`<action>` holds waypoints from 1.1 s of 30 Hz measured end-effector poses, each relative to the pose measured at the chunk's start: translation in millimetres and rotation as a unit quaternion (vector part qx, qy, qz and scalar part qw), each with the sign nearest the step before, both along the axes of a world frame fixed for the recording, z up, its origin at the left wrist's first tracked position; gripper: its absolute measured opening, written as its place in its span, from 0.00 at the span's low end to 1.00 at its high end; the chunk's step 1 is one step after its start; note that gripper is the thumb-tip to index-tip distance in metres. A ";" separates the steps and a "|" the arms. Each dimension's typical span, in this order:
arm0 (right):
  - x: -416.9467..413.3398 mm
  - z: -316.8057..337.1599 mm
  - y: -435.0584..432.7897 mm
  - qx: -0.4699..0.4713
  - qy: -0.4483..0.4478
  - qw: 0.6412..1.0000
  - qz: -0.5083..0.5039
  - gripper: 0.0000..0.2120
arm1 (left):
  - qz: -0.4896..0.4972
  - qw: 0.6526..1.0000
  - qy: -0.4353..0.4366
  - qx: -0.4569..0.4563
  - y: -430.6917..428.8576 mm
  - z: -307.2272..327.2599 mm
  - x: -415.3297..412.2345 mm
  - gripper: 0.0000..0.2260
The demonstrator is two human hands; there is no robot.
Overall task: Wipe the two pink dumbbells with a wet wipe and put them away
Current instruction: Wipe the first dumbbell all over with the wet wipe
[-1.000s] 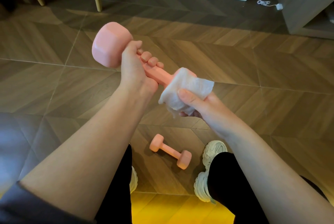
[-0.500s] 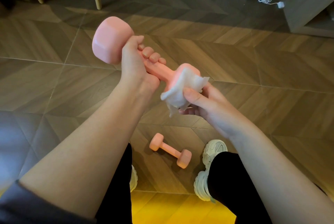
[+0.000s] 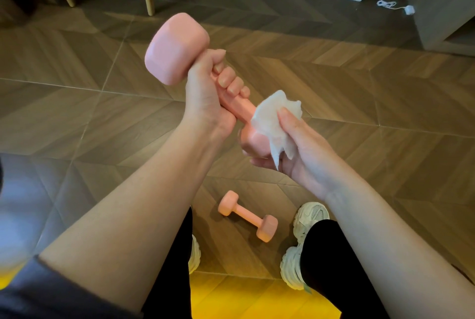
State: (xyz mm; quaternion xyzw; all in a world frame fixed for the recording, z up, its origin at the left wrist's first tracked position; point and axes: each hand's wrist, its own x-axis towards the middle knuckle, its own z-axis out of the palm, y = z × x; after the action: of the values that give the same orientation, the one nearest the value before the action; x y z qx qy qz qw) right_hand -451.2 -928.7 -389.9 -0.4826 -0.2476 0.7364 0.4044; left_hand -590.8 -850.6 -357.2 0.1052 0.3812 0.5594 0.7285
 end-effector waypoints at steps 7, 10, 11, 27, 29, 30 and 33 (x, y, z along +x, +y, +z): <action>8.5 2.7 -4.4 0.032 -0.003 0.999 0.017 0.31 | -0.006 1.000 0.021 0.002 -0.1 0.5 3.4 0.18; 11.6 6.1 -4.7 0.043 0.014 0.998 0.031 0.30 | 0.008 1.000 -0.009 -0.013 2.5 2.1 -2.4 0.18; 11.8 6.9 -4.3 0.045 0.034 0.998 0.029 0.28 | 0.012 1.000 -0.018 -0.019 3.0 1.8 -4.5 0.17; -1.5 9.9 -3.0 0.014 -0.022 0.999 -0.019 0.27 | -0.046 0.999 0.013 0.005 0.8 2.3 2.3 0.19; 0.4 9.4 -6.8 0.021 -0.028 0.999 -0.007 0.26 | -0.046 0.999 0.018 0.001 0.5 1.6 3.8 0.20; 2.6 9.0 -8.6 0.026 -0.025 0.999 0.005 0.27 | -0.048 0.999 0.017 -0.001 1.4 1.8 3.6 0.19; 10.6 10.1 -10.9 0.055 0.008 0.998 0.026 0.30 | -0.043 0.999 -0.013 -0.013 5.0 3.3 1.4 0.19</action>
State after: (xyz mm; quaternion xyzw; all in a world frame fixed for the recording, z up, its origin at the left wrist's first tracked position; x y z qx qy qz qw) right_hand -440.6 -939.6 -379.7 -0.4476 -0.2970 0.7358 0.4124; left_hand -589.4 -845.6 -353.9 0.1043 0.3740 0.5236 0.7584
